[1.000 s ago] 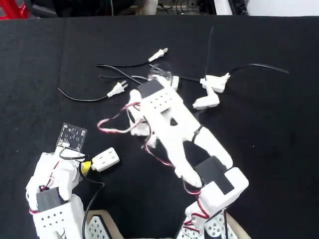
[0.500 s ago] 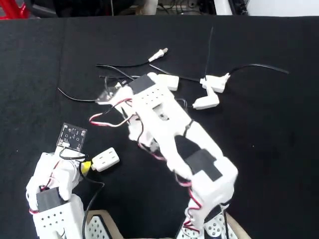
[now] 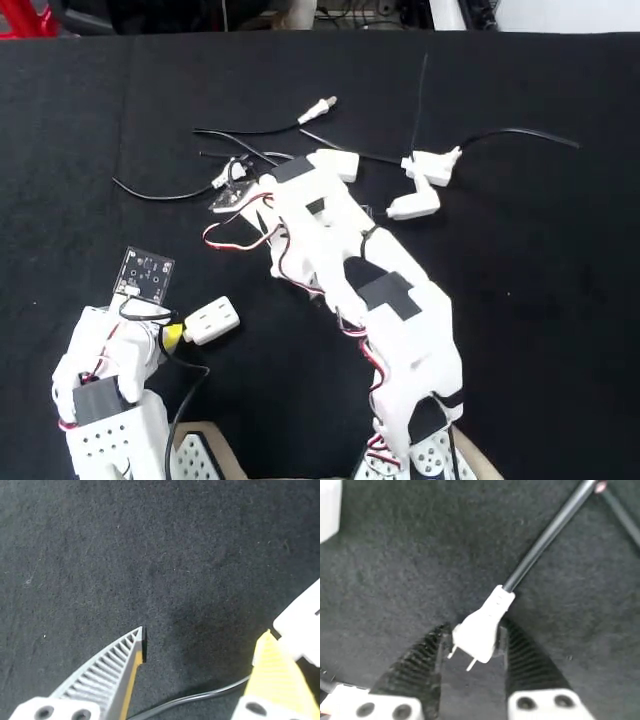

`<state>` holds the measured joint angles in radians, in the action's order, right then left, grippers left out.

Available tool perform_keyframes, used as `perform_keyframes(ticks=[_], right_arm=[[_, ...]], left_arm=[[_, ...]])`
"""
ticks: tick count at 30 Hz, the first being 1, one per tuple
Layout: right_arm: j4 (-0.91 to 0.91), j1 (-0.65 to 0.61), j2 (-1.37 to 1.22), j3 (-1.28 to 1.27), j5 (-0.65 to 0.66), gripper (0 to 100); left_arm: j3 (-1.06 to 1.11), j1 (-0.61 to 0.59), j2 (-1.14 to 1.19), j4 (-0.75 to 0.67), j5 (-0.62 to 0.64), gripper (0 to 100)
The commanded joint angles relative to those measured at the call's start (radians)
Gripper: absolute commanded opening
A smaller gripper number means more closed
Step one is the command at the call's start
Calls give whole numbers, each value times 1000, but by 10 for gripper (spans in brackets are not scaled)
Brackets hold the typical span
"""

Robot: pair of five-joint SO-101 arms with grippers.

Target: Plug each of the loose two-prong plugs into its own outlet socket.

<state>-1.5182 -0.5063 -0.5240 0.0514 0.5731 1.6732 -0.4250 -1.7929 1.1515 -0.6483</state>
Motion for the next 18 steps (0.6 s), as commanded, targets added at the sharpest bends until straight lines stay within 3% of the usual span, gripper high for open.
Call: perform_keyframes(ticks=[1, 10, 18], right_arm=[[-68, 23, 21, 47, 0, 169], [-106, 38, 122, 82, -57, 198], [55, 83, 97, -33, -132, 197]], left_arm=[[5, 13, -5, 18, -6, 346], [5, 15, -5, 18, -6, 346], [5, 15, -5, 18, -6, 346]])
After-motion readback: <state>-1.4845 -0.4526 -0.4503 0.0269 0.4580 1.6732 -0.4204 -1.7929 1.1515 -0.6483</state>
